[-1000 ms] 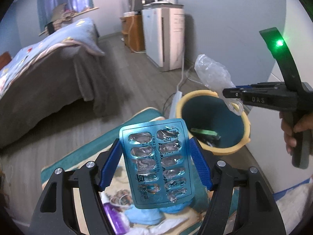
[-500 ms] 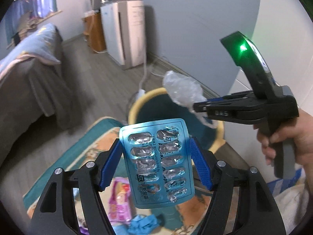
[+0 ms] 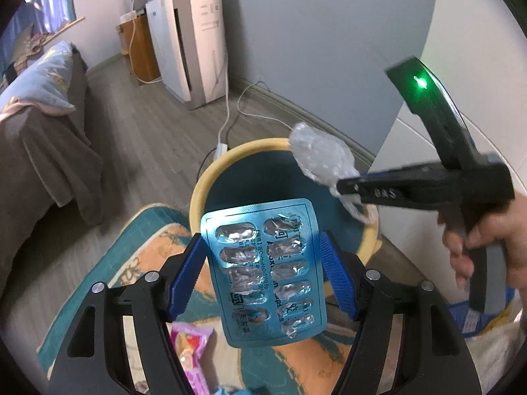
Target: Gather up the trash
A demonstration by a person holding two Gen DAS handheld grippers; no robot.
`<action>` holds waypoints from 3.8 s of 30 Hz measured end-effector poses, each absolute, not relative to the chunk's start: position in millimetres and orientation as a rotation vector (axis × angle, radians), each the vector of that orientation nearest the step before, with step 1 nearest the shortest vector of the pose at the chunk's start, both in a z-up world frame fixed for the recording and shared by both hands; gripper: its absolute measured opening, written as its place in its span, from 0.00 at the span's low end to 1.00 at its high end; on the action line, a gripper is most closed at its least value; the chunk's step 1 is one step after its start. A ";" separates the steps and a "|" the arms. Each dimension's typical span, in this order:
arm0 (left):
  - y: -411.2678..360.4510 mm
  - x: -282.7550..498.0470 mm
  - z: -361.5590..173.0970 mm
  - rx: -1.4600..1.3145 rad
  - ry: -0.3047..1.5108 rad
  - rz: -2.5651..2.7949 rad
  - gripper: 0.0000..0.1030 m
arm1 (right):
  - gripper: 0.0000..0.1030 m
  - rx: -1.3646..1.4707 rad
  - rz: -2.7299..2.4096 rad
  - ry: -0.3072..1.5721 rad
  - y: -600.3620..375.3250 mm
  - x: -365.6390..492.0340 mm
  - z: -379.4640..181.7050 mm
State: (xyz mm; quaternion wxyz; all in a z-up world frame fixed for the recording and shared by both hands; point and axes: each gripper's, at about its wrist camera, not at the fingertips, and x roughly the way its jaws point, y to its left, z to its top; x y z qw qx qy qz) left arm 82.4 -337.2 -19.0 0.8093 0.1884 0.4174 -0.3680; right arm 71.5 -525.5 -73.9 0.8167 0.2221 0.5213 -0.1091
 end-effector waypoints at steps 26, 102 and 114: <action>-334.5 138.9 -40.1 0.385 0.906 -0.658 0.77 | 0.24 0.364 -0.197 1.192 -496.7 106.3 -99.9; -32.2 40.8 -74.1 0.228 1.068 -0.314 0.92 | 0.94 0.073 -0.017 1.235 -254.1 96.6 -88.4; -57.6 46.9 -120.4 0.236 1.190 -0.351 0.54 | 0.67 0.169 0.018 1.357 -255.2 107.5 -124.7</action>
